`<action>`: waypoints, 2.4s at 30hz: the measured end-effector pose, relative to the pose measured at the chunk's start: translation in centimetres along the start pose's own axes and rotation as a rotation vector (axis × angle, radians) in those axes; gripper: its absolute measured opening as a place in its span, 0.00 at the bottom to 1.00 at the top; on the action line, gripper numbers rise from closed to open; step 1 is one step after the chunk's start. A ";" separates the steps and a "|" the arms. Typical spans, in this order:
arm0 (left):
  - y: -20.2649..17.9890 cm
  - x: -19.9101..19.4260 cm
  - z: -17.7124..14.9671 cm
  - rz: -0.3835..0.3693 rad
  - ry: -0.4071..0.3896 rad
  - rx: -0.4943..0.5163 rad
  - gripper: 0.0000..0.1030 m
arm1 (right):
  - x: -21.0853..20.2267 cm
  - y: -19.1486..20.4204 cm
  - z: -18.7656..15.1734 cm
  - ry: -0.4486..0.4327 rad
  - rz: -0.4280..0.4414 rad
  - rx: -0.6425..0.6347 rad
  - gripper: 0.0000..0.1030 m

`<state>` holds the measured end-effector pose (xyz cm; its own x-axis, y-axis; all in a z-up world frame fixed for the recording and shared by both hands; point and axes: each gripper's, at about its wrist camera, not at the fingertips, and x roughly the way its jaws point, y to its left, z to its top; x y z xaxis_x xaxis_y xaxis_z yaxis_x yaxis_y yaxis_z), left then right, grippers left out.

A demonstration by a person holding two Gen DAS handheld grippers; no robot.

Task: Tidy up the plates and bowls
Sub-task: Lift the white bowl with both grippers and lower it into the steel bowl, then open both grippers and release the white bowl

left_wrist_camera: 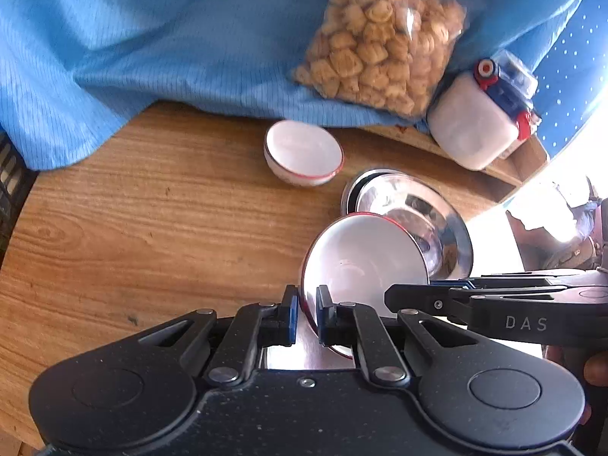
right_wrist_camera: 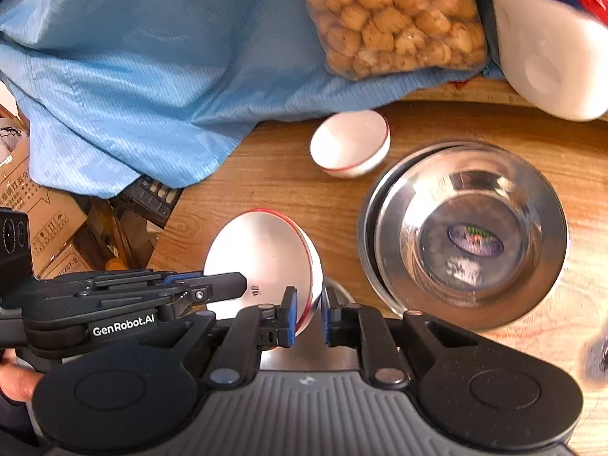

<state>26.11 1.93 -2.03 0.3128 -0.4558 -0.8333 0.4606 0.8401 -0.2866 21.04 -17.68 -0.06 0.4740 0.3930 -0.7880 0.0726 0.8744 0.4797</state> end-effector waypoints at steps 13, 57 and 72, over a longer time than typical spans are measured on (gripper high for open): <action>-0.5 0.6 -1.9 0.013 0.075 0.031 0.10 | 0.5 -0.1 -1.3 0.070 -0.017 0.012 0.15; -0.3 2.4 -2.3 0.035 0.146 0.004 0.19 | 2.5 0.3 -1.6 0.156 -0.068 -0.015 0.26; -0.2 -0.8 -1.0 0.028 0.050 -0.047 0.42 | -0.5 0.7 -1.4 0.053 -0.072 -0.032 0.42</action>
<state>24.91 2.39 -1.81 0.2826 -0.4171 -0.8638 0.4122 0.8659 -0.2833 19.68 -16.90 0.10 0.4215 0.3422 -0.8398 0.0769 0.9093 0.4091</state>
